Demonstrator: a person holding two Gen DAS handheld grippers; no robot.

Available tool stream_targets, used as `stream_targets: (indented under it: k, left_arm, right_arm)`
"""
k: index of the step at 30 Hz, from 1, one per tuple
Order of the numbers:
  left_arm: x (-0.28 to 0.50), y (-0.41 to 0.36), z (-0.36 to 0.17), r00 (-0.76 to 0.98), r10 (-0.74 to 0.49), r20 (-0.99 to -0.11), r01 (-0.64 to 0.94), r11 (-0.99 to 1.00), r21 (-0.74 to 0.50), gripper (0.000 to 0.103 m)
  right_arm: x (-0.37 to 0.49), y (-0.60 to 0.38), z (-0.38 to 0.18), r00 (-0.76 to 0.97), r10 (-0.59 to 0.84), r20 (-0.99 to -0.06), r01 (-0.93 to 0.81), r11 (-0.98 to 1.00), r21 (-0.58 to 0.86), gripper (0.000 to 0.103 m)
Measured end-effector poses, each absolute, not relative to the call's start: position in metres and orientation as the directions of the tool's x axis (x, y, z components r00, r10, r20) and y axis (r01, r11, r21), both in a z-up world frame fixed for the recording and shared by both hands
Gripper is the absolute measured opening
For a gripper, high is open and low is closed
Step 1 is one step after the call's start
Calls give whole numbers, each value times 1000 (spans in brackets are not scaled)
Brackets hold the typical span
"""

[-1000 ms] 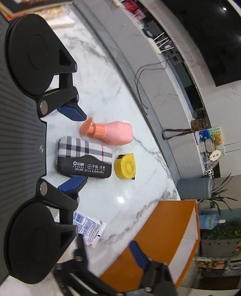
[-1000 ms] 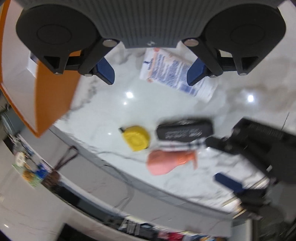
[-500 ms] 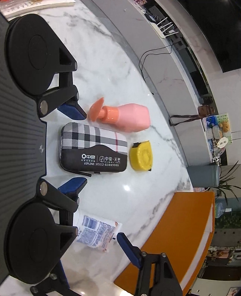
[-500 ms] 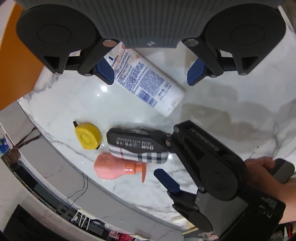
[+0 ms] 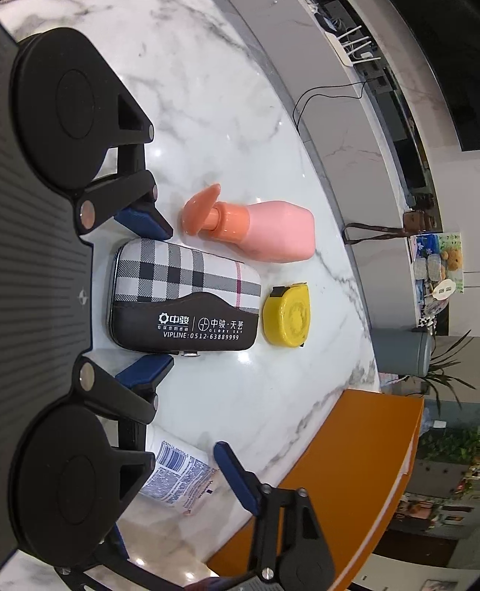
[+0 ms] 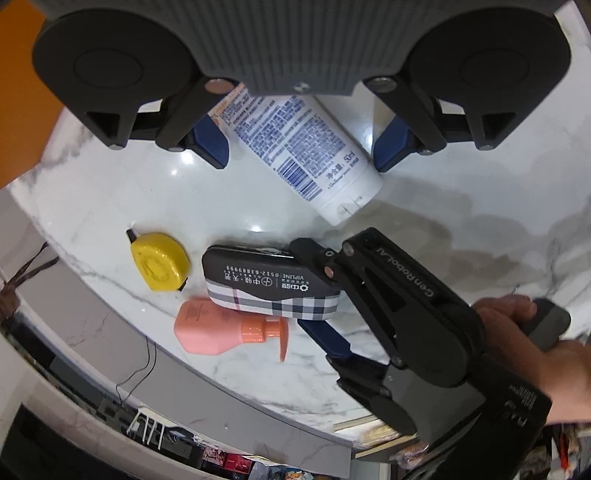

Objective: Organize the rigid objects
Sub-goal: 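Grasp the plaid case with the left tool while the right tool grasps the white lotion tube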

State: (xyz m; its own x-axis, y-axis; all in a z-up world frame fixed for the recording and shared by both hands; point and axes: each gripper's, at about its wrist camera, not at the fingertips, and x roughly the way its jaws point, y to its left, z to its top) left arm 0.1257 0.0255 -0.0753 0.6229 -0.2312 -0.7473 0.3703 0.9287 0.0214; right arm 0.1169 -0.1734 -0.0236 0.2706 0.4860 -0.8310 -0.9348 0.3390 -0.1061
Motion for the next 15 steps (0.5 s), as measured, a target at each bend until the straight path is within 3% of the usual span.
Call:
stream_targets:
  k: [1,5,10,15]
  left_arm:
    - [125,27,-75,622,-241,-745,374,928,11,75]
    - [119,32,-74,612,-238,-754,369,929,6,74]
    - [96,46,-72,594,-221,-774,363,932,12,74]
    - [63,60,-71,613,-166,-773,276,961,13,74]
  right_arm:
    - [120,-174,-24,257,487,-835,-933,350,-82,84]
    - [126,-178,-21,224,489,-843,-914,407,-7,65]
    - [122,-181,-19,270,463,-844,-851,525,15,60]
    - [112,-190,-21,412,420,-808,-635,769,76,56]
